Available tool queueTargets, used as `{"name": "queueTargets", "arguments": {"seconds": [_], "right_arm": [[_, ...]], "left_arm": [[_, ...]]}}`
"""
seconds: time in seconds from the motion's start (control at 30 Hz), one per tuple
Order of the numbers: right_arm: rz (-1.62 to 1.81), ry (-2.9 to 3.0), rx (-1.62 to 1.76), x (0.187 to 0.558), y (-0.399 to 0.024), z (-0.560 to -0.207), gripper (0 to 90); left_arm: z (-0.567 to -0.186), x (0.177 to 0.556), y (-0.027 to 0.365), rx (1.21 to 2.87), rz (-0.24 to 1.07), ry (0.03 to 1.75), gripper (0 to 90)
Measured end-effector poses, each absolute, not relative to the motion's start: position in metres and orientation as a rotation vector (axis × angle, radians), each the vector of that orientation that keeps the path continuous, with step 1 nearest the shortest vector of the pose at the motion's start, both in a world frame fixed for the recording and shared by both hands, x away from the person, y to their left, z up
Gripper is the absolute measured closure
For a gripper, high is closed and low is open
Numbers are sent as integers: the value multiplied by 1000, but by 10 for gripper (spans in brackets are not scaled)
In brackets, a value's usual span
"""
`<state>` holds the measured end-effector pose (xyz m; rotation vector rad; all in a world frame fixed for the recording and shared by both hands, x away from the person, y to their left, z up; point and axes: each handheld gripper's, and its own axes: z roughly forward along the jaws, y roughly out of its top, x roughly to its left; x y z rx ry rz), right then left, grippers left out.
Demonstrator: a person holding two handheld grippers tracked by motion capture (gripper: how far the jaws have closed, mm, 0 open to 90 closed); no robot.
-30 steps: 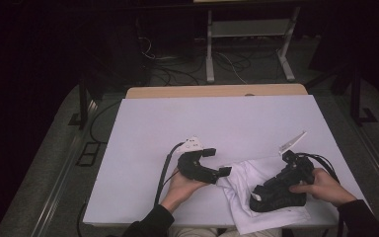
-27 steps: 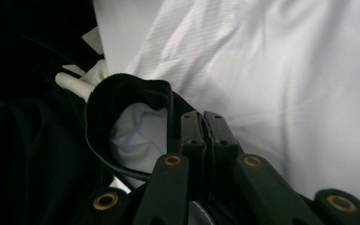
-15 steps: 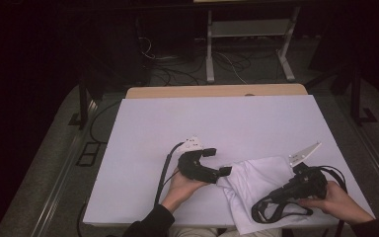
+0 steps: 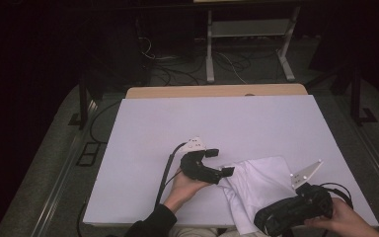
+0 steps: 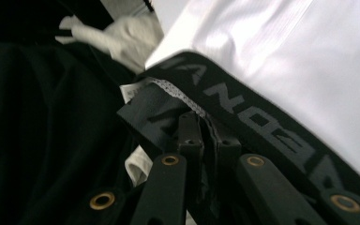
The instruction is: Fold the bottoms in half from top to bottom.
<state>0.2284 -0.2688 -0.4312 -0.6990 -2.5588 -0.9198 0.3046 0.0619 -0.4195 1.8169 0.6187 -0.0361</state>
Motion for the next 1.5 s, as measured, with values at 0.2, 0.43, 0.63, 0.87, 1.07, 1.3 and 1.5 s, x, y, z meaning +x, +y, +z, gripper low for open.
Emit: {"name": "queueTargets", "arguments": {"seconds": [0.2,0.43,0.63,0.87,1.07,1.3,1.5], "right_arm": [[-878,-2581,-698,221,-267,-440,838],[-866,-2599,-707,216,-266,-442,832],[-905,-2588,-691,214,-268,-432,800],[-1035,-2570,-666,213,-273,-406,783],[-1112,-2586,-679,220,-279,-387,762],[-1182,-2589,-736,238,-284,-375,705],[-1226,-2609,-796,254,-285,-376,612]], "left_arm": [[-424,304,58,1826,-46,626,79],[-426,305,56,1822,-54,630,78],[-427,307,56,1829,-54,635,73],[-427,308,57,1826,-50,641,70],[-427,310,58,1824,-51,650,67],[-429,312,56,1826,-56,663,62],[-429,314,56,1829,-58,670,51]]}}
